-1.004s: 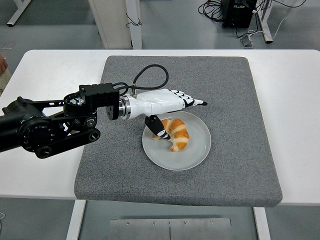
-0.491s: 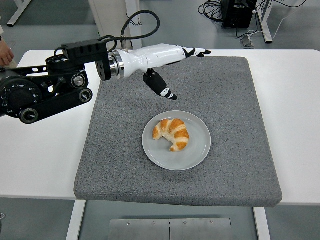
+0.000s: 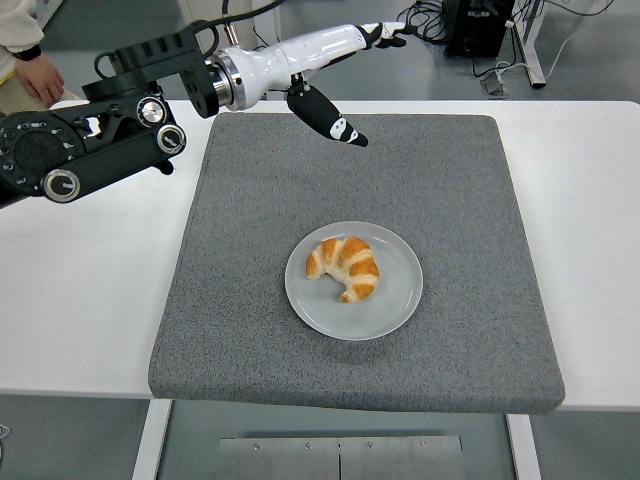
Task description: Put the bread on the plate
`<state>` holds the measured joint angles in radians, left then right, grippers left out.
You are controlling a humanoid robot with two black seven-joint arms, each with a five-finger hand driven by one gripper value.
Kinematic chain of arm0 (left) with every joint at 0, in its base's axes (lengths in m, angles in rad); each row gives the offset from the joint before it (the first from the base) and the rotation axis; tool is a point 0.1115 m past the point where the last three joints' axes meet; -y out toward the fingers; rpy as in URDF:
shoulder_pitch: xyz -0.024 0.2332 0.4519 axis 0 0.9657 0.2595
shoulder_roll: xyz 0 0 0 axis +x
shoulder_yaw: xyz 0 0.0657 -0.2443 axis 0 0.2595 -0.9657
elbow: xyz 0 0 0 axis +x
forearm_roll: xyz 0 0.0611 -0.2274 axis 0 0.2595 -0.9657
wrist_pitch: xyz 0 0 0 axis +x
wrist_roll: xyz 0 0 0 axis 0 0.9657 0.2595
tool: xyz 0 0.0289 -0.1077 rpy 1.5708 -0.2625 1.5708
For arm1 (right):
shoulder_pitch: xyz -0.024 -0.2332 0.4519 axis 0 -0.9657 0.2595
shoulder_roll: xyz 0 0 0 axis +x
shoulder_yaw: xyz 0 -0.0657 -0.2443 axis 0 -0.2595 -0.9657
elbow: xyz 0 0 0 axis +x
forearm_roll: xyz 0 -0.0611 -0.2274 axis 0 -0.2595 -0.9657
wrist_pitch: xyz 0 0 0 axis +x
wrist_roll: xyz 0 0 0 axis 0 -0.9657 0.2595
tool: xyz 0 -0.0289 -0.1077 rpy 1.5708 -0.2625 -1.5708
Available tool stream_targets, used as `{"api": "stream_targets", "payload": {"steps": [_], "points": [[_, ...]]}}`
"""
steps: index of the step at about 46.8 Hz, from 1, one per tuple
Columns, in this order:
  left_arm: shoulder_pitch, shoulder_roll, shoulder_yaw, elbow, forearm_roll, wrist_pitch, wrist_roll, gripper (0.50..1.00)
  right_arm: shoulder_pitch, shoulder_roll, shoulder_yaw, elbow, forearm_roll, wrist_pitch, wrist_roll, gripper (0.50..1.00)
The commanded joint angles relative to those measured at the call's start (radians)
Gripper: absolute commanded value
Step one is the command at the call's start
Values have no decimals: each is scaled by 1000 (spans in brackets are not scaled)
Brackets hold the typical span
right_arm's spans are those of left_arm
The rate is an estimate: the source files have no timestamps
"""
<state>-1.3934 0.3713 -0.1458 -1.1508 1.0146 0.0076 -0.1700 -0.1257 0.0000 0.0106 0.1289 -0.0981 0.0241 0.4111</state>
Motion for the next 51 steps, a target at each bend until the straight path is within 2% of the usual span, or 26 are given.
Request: {"api": "stream_targets", "payload": {"steps": [1,20,26,35,42,51], "points": [[-1,-5,-9,28,-50,0,1,966,0,0,-1,0,0,0,0,1000],[11,-29,-110,212,-511,0,-3,966,0,0,0,0,0,0,0,1000],[20,-40,-112,269,-596,-1,4,966,0,0,0,0,0,0,0,1000],[66,-104,-121,359,-666,-1,-2,966,0,0,2,9,0,2,0,1000],[97,-130,-185,375,-703,-5,1,966,-3,0,0,2,0,2,0,1000],[158,-135,-336,450,-760,-100,7,966,-3,0,0,0,0,0,0,1000]]}}
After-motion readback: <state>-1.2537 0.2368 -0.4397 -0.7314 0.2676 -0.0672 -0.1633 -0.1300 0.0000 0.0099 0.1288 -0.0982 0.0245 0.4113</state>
